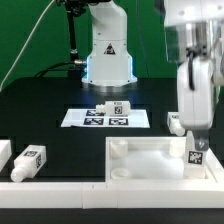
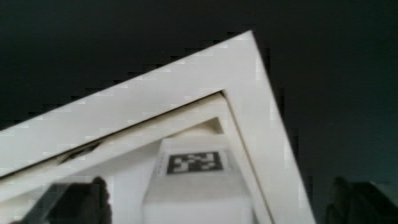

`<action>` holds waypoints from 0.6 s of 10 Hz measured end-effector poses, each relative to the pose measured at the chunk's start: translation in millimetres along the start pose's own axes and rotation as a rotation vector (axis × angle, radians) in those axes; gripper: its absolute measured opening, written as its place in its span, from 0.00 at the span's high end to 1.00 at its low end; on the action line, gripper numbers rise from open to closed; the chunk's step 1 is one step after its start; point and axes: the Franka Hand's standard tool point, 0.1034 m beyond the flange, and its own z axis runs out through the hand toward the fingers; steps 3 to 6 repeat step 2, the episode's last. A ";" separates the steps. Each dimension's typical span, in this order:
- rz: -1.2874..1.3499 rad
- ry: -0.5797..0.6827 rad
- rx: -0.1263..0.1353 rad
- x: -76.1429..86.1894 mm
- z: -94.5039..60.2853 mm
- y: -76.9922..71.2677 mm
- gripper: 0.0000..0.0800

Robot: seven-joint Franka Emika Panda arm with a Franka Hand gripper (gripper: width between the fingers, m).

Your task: Assemble one leg

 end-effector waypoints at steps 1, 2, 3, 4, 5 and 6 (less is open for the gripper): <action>-0.012 -0.011 0.004 -0.6 -10.7 -1.2 0.20; -0.015 -0.012 -0.006 -0.8 -13.7 -1.0 0.19; -0.015 -0.012 -0.006 -0.8 -13.7 -1.0 0.19; -0.015 -0.012 -0.006 -0.8 -13.7 -1.0 0.19; -0.015 -0.012 -0.006 -0.8 -13.7 -1.0 0.19; -0.015 -0.012 -0.006 -0.8 -13.7 -1.0 0.19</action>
Offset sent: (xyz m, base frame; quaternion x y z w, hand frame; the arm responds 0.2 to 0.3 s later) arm 0.0000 0.0000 0.0000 0.0000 0.0000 0.0000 1.0000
